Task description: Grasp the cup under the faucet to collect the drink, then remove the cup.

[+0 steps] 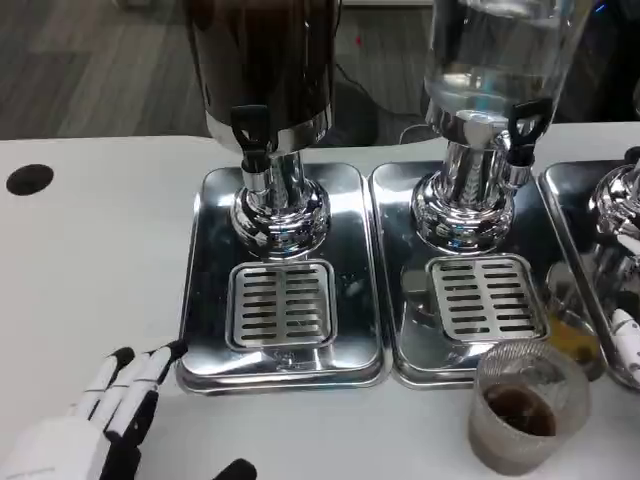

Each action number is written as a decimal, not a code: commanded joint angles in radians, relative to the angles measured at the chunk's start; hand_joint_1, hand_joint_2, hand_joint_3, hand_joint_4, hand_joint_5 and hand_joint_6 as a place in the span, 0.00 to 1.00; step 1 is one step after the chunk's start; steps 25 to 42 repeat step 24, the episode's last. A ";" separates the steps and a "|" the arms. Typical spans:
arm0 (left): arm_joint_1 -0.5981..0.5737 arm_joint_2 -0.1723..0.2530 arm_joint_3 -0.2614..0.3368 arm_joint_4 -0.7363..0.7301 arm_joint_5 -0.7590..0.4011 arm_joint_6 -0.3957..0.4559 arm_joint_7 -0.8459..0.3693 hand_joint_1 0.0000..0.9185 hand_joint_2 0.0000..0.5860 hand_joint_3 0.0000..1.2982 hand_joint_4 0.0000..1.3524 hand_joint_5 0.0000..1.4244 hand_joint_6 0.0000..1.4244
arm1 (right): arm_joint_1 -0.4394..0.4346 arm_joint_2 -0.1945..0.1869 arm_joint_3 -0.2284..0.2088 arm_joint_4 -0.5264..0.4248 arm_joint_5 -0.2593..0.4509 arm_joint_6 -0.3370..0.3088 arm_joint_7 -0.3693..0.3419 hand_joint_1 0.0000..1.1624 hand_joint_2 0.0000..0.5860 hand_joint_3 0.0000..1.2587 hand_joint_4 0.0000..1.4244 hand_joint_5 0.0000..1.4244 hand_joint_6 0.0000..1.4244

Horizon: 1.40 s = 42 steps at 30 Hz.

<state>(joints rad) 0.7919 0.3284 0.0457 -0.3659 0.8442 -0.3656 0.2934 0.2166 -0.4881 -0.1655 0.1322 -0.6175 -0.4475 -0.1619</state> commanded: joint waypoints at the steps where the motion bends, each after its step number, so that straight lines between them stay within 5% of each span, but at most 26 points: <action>1: 0.012 0.008 0.015 0.004 0.009 0.010 0.011 0.00 0.23 0.09 0.00 0.04 0.20 | 0.003 -0.018 0.003 0.012 0.017 0.006 -0.026 0.20 1.00 0.14 0.01 0.04 0.00; 17: 0.003 0.011 0.020 -0.002 -0.010 0.025 -0.008 0.00 0.23 0.08 0.00 0.04 0.19 | 0.056 -0.033 0.035 -0.058 -0.047 0.002 -0.085 0.21 1.00 0.13 0.01 0.03 0.00; 42: -0.002 0.011 0.021 0.001 -0.012 0.031 -0.011 0.00 0.23 0.08 0.00 0.04 0.19 | 0.063 -0.029 0.045 -0.069 -0.049 0.014 -0.087 0.21 1.00 0.13 0.00 0.03 0.00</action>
